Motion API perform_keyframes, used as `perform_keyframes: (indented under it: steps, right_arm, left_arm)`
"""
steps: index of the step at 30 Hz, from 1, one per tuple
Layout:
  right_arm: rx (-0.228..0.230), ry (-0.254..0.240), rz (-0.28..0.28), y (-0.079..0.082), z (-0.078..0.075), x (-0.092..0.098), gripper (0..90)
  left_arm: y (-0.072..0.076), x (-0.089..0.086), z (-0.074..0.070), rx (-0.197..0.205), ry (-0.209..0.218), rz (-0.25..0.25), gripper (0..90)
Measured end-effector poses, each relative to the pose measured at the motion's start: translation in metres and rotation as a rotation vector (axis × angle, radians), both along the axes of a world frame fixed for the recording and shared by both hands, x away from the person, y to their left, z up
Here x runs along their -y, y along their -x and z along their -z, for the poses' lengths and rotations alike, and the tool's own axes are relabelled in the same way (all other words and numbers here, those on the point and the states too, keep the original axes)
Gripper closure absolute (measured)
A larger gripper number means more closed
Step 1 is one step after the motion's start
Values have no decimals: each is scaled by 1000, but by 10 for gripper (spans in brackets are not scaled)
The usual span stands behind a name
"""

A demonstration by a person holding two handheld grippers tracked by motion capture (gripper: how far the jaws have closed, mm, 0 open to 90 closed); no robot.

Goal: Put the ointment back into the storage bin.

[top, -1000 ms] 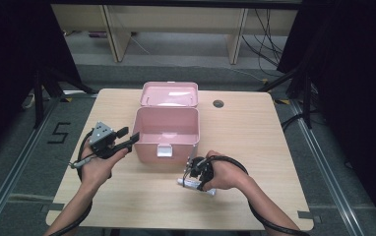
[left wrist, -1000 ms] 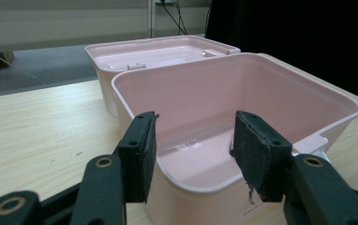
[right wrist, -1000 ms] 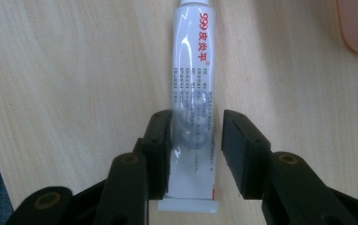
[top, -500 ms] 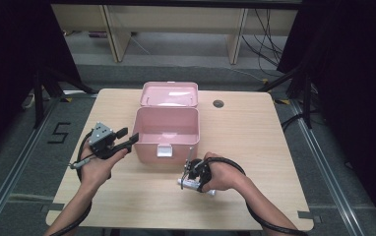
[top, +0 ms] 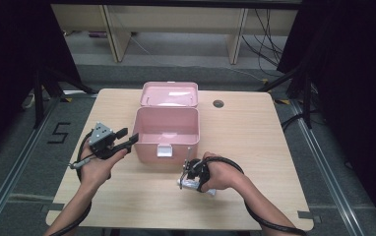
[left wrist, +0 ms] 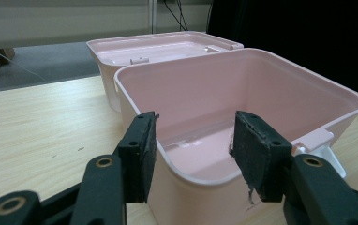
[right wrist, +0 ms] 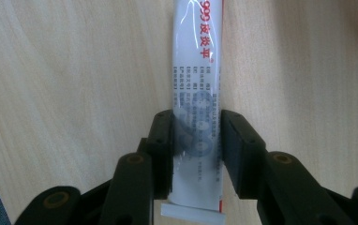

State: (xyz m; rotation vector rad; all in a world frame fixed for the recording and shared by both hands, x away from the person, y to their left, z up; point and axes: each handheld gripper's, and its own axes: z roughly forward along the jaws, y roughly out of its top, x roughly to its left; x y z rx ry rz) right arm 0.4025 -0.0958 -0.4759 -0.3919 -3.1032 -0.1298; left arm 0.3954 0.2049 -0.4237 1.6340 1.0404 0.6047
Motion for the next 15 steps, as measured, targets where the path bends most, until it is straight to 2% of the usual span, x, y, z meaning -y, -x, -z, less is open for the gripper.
perform_keyframes:
  steps: [5,7,9,10,11,14,15]
  right_arm:
    - [-9,-7,-7,-2,1,1,683]
    - [-13,-14,8,-1,1,2,684]
    - [-10,8,6,-1,-2,3,686]
    - [6,11,-2,-2,-3,3,686]
    - [-10,6,5,-2,-2,4,686]
    - [0,2,8,-2,-4,5,687]
    - [18,-2,-33,-4,-4,6,687]
  left_arm:
    - [0,0,1,-5,1,-2,493]
    - [0,0,2,-5,-1,-2,493]
    - [0,-1,2,-5,-1,-2,493]
    - [0,-1,2,-5,0,-2,493]
    - [0,-1,2,-5,-1,-2,493]
    - [0,-1,2,-5,-2,-2,494]
    - [0,-1,2,-5,-2,-3,493]
